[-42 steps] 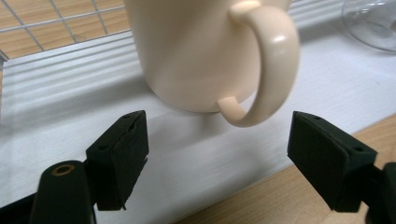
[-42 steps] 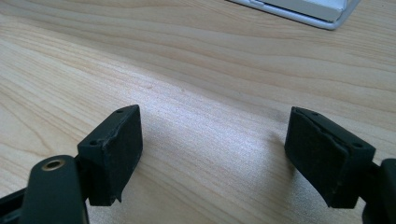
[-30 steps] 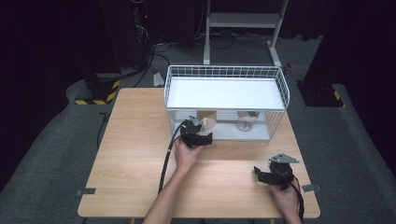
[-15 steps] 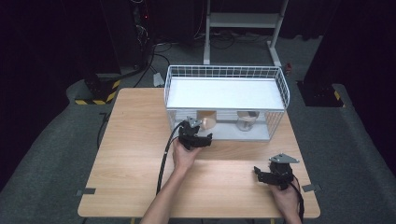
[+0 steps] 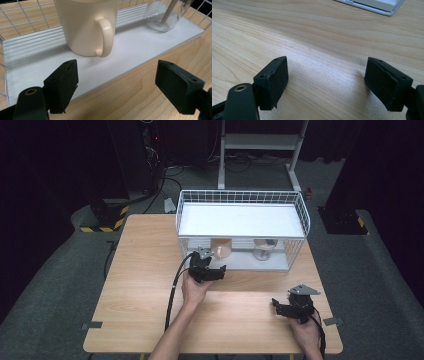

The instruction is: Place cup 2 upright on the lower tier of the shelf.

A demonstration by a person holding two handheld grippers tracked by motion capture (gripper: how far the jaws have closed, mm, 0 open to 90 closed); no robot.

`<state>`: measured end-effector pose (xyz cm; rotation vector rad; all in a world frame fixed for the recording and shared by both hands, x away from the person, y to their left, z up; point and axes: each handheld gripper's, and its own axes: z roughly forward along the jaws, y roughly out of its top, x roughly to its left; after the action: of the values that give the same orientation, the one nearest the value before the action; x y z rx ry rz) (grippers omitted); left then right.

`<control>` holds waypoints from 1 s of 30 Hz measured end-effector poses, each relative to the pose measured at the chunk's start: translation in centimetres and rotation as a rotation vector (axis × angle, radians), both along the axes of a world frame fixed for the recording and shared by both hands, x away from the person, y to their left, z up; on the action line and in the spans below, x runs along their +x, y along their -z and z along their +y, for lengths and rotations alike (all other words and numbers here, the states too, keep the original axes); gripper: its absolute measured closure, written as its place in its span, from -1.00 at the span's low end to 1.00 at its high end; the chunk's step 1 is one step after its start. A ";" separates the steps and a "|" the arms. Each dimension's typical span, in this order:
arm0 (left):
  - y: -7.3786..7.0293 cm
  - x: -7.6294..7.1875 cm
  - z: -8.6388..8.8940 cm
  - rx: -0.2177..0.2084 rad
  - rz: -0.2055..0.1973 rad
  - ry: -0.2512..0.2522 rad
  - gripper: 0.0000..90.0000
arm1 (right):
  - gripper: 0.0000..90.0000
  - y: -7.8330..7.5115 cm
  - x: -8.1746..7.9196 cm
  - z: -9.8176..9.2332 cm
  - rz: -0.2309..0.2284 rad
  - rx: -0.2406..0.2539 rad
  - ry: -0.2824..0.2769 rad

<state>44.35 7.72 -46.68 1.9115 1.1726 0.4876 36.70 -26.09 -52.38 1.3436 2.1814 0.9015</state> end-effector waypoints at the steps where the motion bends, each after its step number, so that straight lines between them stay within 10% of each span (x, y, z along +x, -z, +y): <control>1: 0.0 -0.1 0.0 -0.010 0.002 -0.002 -0.57 | -0.57 0.0 0.0 0.0 0.000 0.000 0.000; 30: -1.7 -3.4 1.6 -0.017 -0.030 0.047 -0.62 | -0.57 0.0 0.0 0.0 0.001 0.001 0.001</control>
<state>40.90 9.34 -45.01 1.9069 1.1066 0.4783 36.69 -26.07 -52.38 1.3454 2.1808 0.9015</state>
